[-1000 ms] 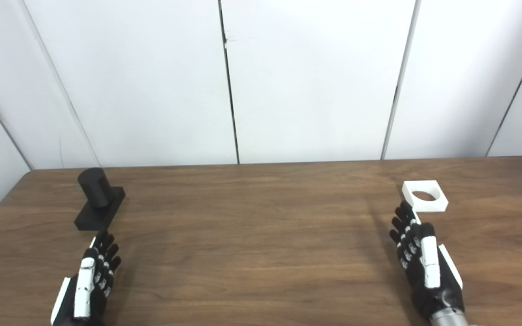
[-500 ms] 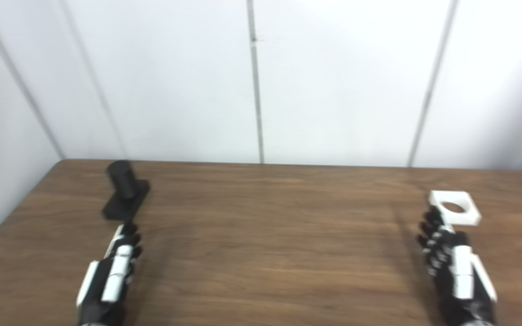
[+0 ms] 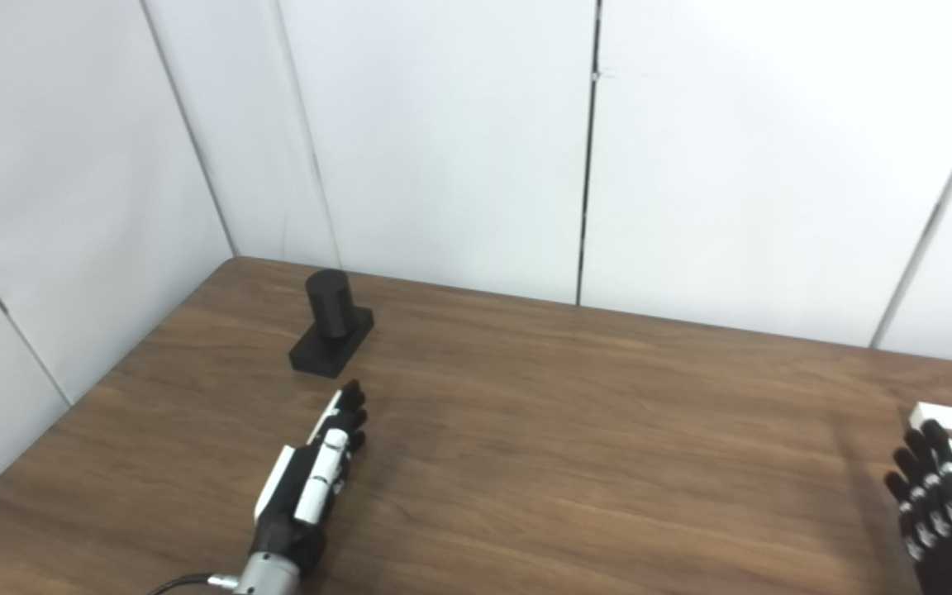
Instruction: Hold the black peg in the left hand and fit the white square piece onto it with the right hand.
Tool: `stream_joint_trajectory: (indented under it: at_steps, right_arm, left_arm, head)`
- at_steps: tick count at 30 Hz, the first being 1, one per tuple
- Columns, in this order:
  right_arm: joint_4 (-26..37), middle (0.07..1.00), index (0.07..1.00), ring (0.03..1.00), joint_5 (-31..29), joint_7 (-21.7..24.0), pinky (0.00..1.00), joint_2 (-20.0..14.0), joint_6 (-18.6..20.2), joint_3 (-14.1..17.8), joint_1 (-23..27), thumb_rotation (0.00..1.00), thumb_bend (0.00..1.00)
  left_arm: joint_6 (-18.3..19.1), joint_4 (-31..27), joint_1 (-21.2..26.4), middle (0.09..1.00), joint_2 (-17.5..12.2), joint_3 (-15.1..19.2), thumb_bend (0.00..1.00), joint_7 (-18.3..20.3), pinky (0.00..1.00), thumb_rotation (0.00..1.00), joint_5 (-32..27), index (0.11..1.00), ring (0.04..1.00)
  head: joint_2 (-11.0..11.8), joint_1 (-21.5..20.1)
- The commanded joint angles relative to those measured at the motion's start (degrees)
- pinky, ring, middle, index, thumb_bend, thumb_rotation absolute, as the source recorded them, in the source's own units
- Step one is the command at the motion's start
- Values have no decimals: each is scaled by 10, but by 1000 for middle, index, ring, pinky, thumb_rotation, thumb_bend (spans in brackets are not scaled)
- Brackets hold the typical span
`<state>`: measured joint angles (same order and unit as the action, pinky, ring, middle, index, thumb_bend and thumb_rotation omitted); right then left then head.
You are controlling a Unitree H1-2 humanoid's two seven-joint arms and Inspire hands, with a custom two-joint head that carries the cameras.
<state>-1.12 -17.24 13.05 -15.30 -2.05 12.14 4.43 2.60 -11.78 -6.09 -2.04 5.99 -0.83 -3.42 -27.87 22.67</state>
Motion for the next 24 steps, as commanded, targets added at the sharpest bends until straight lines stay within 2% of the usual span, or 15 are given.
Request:
stream_joint_trajectory:
  at_steps: [1,4,7,12,14,16,18,19,20,21,24]
  right_arm:
    - [-14,977,992,1000,4,-2,1000,1,-16,0,-19,1000,720]
    - [-25,973,989,1000,6,0,1000,1,-24,3,-19,1000,723]
    - [-30,970,982,1000,6,3,1000,1,-28,2,-18,1000,720]
    - [-24,968,992,999,14,-4,1000,5,-23,-2,-21,1000,726]
    - [-25,967,993,1000,14,-4,1000,6,-24,-1,-21,1000,733]
    - [-29,965,992,1000,11,-1,1000,6,-28,-1,-21,1000,730]
    - [-30,964,991,998,8,1,1000,7,-29,-1,-22,1000,726]
    - [-30,963,991,996,8,1,1000,7,-29,0,-22,1000,724]
    - [-30,962,991,995,8,0,1000,7,-29,0,-23,1000,724]
    - [-31,960,989,990,9,0,1000,7,-29,0,-23,1000,727]
    - [-36,963,988,996,5,5,1000,6,-35,0,-23,1000,722]
  left_arm:
    - [-28,-3,4,1000,4,-2,718,-5,1000,894,7,1000,1000]
    - [-35,4,4,1000,4,-4,734,-6,1000,894,10,1000,1000]
    - [-37,7,3,1000,2,-5,673,-7,1000,920,11,1000,1000]
    - [-40,8,2,1000,-1,-1,709,-8,1000,909,7,1000,1000]
    - [-39,7,4,1000,-2,0,690,-9,1000,903,10,1000,1000]
    - [-27,0,6,1000,-2,2,651,-17,1000,876,20,1000,1000]
    - [-18,-6,11,1000,-4,2,520,-27,1000,782,45,1000,1000]
    - [-16,-8,13,1000,-5,3,487,-30,1000,737,53,1000,1000]
    - [-11,-13,19,1000,-5,6,470,-34,1000,713,57,1000,1000]
    - [-4,-19,25,1000,-5,8,455,-40,1000,627,67,1000,1000]
    - [25,-36,41,1000,-7,15,485,-54,1000,617,92,1000,1000]
  head:
    - [4,3]
    - [10,-3]
    - [14,-10]
    - [19,-18]
    - [19,-18]
    - [20,-21]
    - [19,-23]
    - [19,-23]
    - [19,-23]
    - [19,-23]
    - [15,-25]
